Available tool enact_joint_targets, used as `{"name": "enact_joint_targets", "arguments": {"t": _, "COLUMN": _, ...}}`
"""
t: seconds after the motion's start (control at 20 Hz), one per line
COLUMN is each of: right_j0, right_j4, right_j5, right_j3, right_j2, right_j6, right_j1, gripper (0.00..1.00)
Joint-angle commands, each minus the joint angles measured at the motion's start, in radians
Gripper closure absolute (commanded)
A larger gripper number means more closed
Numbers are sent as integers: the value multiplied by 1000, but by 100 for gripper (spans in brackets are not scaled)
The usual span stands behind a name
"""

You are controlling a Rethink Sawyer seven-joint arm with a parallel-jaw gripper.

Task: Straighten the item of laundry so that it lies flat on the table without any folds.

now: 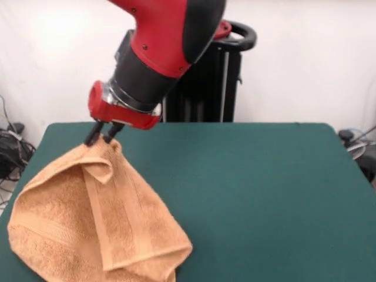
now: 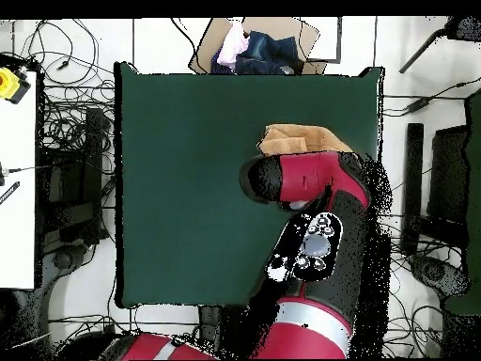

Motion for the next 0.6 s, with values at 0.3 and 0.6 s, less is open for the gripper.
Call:
{"name": "enact_joint_targets", "arguments": {"t": 0.3, "right_j0": -83, "right_j4": -25, "right_j5": -151, "right_j3": -17, "right_j2": 52, "right_j6": 146, "right_j1": 12, "gripper": 100}}
{"name": "enact_joint_targets", "arguments": {"t": 0.6, "right_j0": -206, "right_j4": 48, "right_j5": -739, "right_j3": 111, "right_j2": 240, "right_j6": 300, "right_j1": -9, "gripper": 100}}
